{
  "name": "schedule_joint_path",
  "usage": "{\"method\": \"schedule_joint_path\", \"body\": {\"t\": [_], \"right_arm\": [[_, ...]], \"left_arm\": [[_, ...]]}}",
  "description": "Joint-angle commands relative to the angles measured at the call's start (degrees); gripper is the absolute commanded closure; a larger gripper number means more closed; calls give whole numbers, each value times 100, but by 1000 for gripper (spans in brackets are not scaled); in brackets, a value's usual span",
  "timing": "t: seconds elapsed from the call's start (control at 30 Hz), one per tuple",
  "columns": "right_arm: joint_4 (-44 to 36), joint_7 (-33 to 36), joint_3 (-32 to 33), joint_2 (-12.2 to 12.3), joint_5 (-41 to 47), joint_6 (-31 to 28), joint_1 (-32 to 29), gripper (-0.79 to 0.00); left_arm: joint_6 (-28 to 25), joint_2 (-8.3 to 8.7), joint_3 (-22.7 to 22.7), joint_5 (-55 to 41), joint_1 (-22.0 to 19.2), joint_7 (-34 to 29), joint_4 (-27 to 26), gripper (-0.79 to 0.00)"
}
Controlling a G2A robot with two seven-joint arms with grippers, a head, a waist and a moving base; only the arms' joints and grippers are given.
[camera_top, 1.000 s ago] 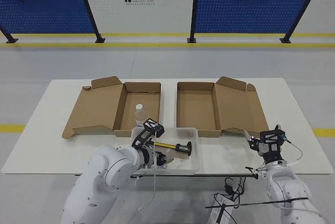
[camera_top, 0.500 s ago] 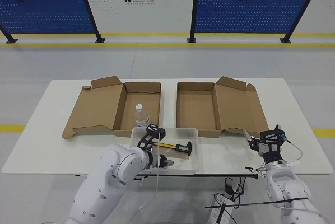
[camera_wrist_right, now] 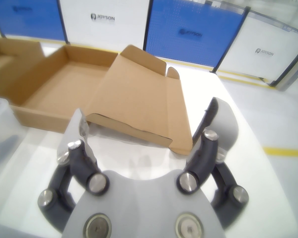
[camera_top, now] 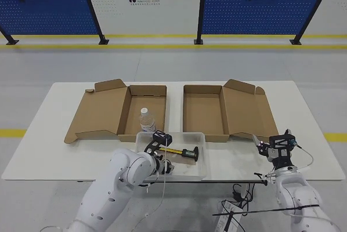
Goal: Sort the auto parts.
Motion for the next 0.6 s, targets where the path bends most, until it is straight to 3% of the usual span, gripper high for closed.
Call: {"method": "schedule_joint_path", "body": {"t": [0.0,0.13,0.27,0.57], "right_arm": [[0,0,0,0,0,0,0,-785],[0,0,0,0,0,0,0,-785],[0,0,0,0,0,0,0,-785],[0,0,0,0,0,0,0,-785]], "left_arm": [[8,3,15,-11,-9,-1,12,-456],[11,8,47,-30,-28,0,44,-403],[1,13,89,-28,-43,23,80,-425],[-34,34,125,-1,-51,80,144,-388]]}}
